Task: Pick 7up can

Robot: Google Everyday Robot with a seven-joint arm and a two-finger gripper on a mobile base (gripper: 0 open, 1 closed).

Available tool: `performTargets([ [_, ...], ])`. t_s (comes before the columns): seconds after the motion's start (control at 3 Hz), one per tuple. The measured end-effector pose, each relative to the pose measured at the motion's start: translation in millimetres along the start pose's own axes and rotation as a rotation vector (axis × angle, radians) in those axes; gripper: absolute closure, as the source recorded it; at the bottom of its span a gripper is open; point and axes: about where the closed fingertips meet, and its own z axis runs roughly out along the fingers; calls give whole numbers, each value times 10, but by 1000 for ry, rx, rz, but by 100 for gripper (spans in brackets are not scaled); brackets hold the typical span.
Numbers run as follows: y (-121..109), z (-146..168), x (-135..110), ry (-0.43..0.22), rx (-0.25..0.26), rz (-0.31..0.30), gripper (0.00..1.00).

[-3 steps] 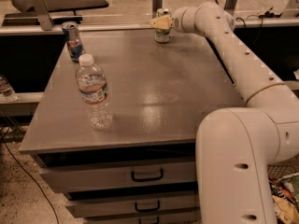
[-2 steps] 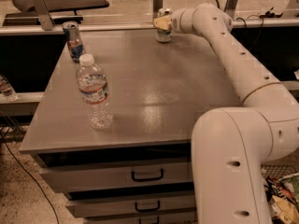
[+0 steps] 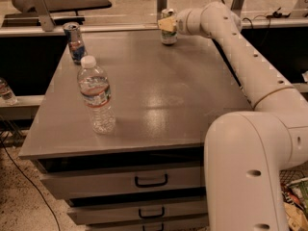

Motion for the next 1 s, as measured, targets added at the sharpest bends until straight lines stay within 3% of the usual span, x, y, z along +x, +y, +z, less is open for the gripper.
performTargets([
  [0.33, 198, -282, -84, -9, -61, -74, 100],
  [0.67, 437, -684, -181, -43, -111, -177, 100],
  [1.0, 538, -1092, -224, -90, -121, -311, 100],
])
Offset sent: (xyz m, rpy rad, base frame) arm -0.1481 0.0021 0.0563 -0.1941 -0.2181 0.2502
